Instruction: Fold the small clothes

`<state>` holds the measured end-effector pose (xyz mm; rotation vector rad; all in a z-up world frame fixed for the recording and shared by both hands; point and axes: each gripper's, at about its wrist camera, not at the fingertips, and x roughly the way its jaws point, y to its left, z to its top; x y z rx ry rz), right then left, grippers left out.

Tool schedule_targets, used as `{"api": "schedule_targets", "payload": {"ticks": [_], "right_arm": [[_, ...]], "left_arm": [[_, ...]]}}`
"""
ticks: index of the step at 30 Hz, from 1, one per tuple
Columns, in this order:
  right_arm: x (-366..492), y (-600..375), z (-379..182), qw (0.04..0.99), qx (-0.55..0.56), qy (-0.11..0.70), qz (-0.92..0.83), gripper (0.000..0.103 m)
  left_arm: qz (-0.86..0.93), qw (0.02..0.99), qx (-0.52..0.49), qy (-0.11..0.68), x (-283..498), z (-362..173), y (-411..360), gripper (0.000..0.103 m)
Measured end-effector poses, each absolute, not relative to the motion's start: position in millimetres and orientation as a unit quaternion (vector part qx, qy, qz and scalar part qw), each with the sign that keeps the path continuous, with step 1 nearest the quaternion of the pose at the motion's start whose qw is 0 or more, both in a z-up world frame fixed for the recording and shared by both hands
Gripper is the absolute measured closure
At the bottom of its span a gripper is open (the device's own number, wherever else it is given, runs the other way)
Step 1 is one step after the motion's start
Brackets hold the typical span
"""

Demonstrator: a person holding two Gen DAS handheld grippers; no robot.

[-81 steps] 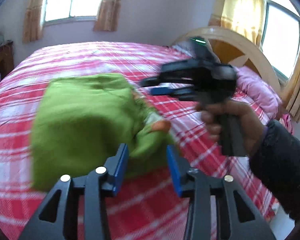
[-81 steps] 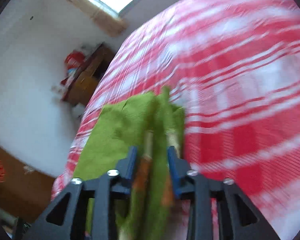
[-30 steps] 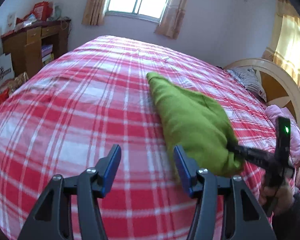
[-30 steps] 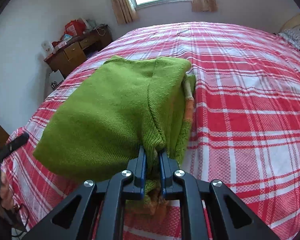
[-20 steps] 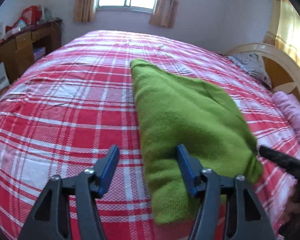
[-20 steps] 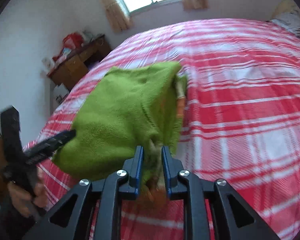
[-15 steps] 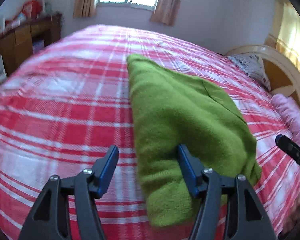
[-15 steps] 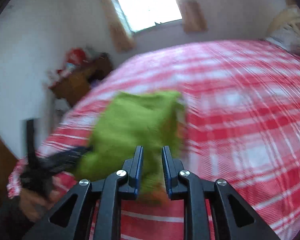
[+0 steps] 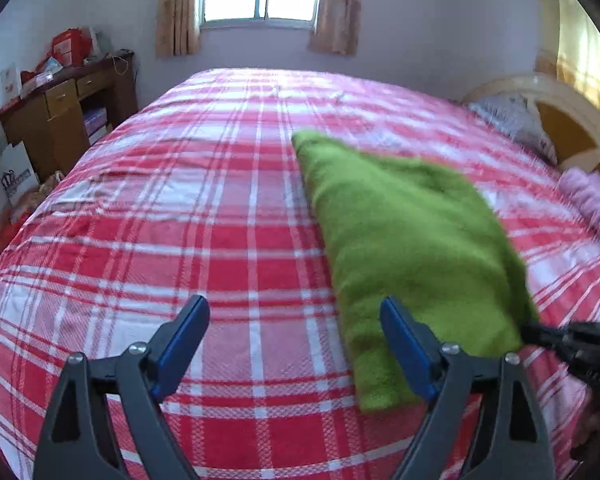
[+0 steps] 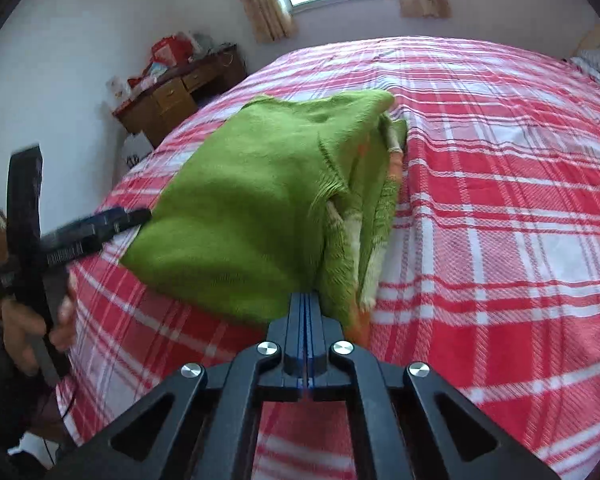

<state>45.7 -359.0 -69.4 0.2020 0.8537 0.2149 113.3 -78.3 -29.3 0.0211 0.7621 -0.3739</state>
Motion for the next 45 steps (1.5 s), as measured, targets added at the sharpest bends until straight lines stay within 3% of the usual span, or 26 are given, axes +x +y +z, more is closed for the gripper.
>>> {"api": "schedule_targets", "payload": {"ticks": [8,12,15,20,25,27,28,29,30,34,38,41,45], "right_arm": [[74,-360,-1,0.938,0.083,0.322,0.104,0.100],[135,-344,-20,0.926,0.052,0.356,0.113,0.100],[162,-343,-54,0.916,-0.033,0.398,0.047,0.103],[177,-378,-63,0.919,0.074,0.385,0.048,0.103],[159,-402,-54,0.912,0.155,0.369,0.087,0.103],[136,-421,-47,0.913,0.210,0.341,0.081,0.089],[132,-425,-42,0.914,0.221,0.333,0.077,0.066],[124,-434,-38,0.915,0.235,0.321,0.075,0.034],[121,-438,-36,0.916,0.242,0.312,0.072,0.024],[131,-440,-39,0.913,0.249,0.313,0.080,0.022],[156,-417,-55,0.911,0.201,0.349,0.090,0.022],[173,-404,-81,0.895,0.171,0.404,0.075,0.021],[170,-403,-87,0.898,0.179,0.394,0.079,0.022]], "left_arm": [[-0.210,0.922,-0.043,0.322,161,3,-98,0.014],[-0.192,0.907,-0.072,0.366,190,-27,-111,0.014],[-0.182,0.900,-0.037,0.395,192,-58,-132,0.013],[-0.189,0.879,-0.063,0.433,205,-77,-140,0.003],[-0.225,0.881,-0.017,0.416,196,-59,-125,0.003],[-0.224,0.891,-0.018,0.393,193,-43,-108,0.004],[-0.226,0.895,-0.029,0.385,196,-36,-100,0.004],[-0.232,0.895,-0.049,0.378,201,-29,-93,0.004],[-0.241,0.891,-0.073,0.377,207,-25,-88,0.004],[-0.259,0.864,-0.136,0.411,236,-38,-93,0.004],[-0.273,0.826,-0.146,0.472,242,-81,-119,0.013],[-0.272,0.854,-0.087,0.435,221,-78,-131,0.009],[-0.293,0.841,-0.096,0.444,220,-78,-131,0.004]]}}
